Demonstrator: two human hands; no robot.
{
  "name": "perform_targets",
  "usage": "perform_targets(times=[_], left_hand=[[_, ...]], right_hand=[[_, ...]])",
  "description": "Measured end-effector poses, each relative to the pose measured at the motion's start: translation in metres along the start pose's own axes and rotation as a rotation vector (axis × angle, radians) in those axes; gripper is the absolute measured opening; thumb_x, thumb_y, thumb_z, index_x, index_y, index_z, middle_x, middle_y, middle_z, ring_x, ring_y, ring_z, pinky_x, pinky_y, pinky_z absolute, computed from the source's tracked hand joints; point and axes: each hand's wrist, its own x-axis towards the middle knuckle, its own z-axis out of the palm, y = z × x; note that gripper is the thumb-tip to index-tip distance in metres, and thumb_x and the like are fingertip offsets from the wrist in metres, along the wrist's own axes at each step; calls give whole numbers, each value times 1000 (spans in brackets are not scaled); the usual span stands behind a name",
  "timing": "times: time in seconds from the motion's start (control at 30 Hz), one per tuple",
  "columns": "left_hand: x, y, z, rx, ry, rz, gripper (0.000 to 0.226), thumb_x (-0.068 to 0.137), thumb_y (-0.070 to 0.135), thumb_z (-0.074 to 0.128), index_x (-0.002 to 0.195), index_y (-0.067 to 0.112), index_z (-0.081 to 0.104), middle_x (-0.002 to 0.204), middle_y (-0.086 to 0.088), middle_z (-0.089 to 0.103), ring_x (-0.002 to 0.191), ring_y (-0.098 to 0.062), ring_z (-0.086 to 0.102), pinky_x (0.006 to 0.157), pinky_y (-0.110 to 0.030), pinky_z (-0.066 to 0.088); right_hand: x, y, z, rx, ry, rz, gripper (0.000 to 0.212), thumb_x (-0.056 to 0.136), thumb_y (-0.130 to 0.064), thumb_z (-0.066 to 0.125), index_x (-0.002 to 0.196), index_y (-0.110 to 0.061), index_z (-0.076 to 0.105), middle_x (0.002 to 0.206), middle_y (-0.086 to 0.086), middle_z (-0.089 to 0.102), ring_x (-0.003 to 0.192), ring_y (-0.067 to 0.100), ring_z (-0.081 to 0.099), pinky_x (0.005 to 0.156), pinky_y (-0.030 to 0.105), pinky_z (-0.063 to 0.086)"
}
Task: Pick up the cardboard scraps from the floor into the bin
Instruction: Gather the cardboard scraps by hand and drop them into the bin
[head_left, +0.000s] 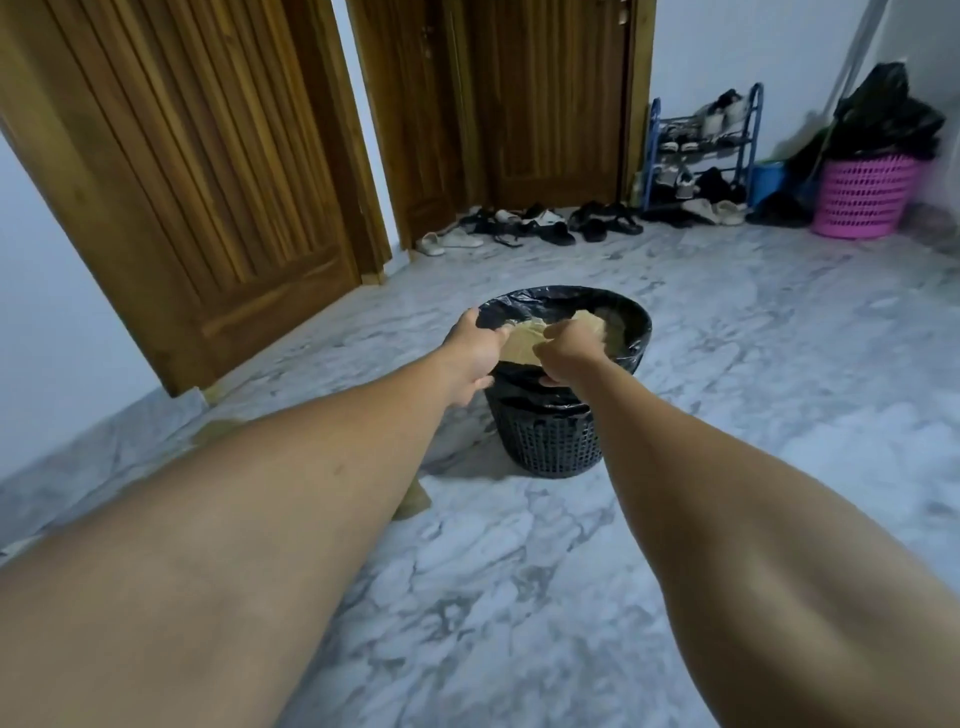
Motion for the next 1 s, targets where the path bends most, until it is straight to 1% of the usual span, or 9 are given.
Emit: perform_targets(times=[0.07, 0.13, 0.2, 0.3, 0.37, 0.5, 0.63, 0.83, 1.0], left_hand=[[-4, -11, -9, 79, 36, -3, 65, 102, 26, 51, 157, 33, 15, 161, 1, 23, 117, -21, 52, 81, -35, 48], [-10, -17, -29, 156, 80, 1, 65, 102, 27, 50, 157, 29, 15, 158, -4, 30, 89, -16, 53, 68, -34, 50], [-22, -23, -65, 205, 147, -24, 64, 102, 27, 50, 156, 27, 16, 153, -7, 35, 94, -22, 55, 77, -38, 55], [-51, -39, -138, 255, 278, -62, 60, 102, 27, 52, 155, 26, 23, 141, -8, 48, 98, -25, 58, 79, -38, 55], [-79, -55, -187, 300, 352, -98, 57, 100, 27, 54, 152, 24, 31, 136, -11, 53, 98, -27, 60, 70, -35, 53], [-158, -101, -281, 380, 460, -203, 55, 98, 28, 57, 149, 23, 39, 134, -15, 56, 91, -25, 62, 68, -32, 54], [-240, -152, -355, 385, 542, -304, 53, 96, 25, 60, 146, 16, 43, 138, -14, 53, 116, -33, 58, 97, -44, 52], [-363, -241, -427, 454, 534, -497, 63, 97, 32, 60, 150, 8, 34, 147, -13, 43, 124, -33, 51, 95, -38, 48], [-449, -309, -471, 479, 516, -622, 33, 97, 27, 58, 125, 10, 55, 111, -18, 58, 92, -35, 59, 80, -43, 51]], right_hand=[[-6, -10, 9, -107, 113, -82, 19, 95, -9, 53, 106, 0, 66, 93, 13, 66, 93, 32, 65, 77, 38, 57], [-12, -26, 25, -109, 126, -135, 19, 95, -9, 55, 104, 1, 67, 94, 16, 67, 95, 33, 63, 78, 37, 55], [-25, -45, 55, -131, 71, -172, 16, 95, -7, 53, 99, 3, 65, 93, 16, 65, 94, 32, 62, 67, 33, 51], [-57, -80, 116, -127, -41, -240, 32, 94, -5, 53, 120, 12, 63, 122, 23, 65, 113, 36, 61, 89, 42, 52], [-89, -96, 159, -107, -127, -269, 34, 94, -4, 55, 122, 14, 61, 128, 26, 61, 117, 38, 58, 97, 43, 49], [-173, -113, 239, -164, -371, -312, 34, 93, -8, 58, 122, 9, 62, 124, 25, 64, 112, 36, 63, 95, 43, 53], [-258, -117, 298, -244, -532, -351, 36, 93, -6, 57, 124, 12, 60, 124, 31, 61, 111, 42, 61, 89, 50, 54], [-359, -92, 369, -452, -697, -376, 38, 94, -13, 59, 122, 12, 59, 123, 29, 60, 111, 39, 60, 94, 49, 53], [-441, -77, 433, -605, -845, -405, 36, 94, -14, 59, 117, 13, 60, 113, 29, 64, 102, 38, 64, 84, 47, 53]])
